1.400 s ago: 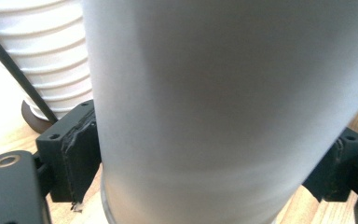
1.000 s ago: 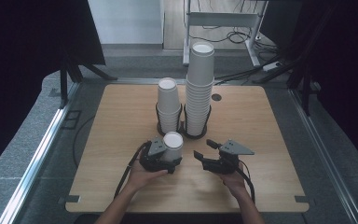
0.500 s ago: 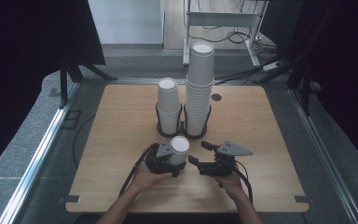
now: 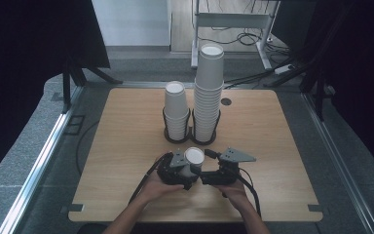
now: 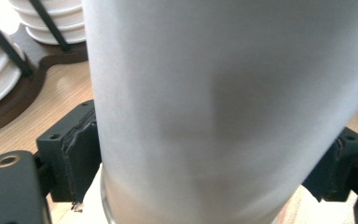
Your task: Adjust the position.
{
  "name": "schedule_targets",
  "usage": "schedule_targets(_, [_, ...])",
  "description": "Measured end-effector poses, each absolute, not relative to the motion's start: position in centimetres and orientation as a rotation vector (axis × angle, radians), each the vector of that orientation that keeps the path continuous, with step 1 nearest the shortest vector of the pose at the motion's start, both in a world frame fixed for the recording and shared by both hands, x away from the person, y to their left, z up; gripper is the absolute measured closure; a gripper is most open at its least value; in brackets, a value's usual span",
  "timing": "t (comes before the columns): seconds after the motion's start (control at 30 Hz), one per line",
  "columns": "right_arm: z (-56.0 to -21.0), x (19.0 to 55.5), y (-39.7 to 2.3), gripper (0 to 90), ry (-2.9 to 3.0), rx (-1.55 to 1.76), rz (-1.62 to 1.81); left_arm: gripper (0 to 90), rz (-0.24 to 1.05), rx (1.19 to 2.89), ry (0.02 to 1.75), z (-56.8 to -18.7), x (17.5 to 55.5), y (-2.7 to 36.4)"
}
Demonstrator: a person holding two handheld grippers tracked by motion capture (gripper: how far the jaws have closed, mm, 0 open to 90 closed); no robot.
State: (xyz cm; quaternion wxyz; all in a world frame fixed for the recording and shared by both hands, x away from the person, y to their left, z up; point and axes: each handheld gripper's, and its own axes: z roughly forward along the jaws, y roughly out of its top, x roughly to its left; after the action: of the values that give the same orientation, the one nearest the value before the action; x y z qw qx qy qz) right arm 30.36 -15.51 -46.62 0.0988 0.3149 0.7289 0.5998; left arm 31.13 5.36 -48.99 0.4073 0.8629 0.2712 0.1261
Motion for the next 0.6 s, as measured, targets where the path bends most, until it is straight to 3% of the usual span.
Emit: schedule_targets(0.6, [-47.8, 30.7, -14.8, 24.1, 2.161, 0.987, 1.796, 8.7, 0.290, 2.199, 0.669, -49.1, 30.8, 4.1])
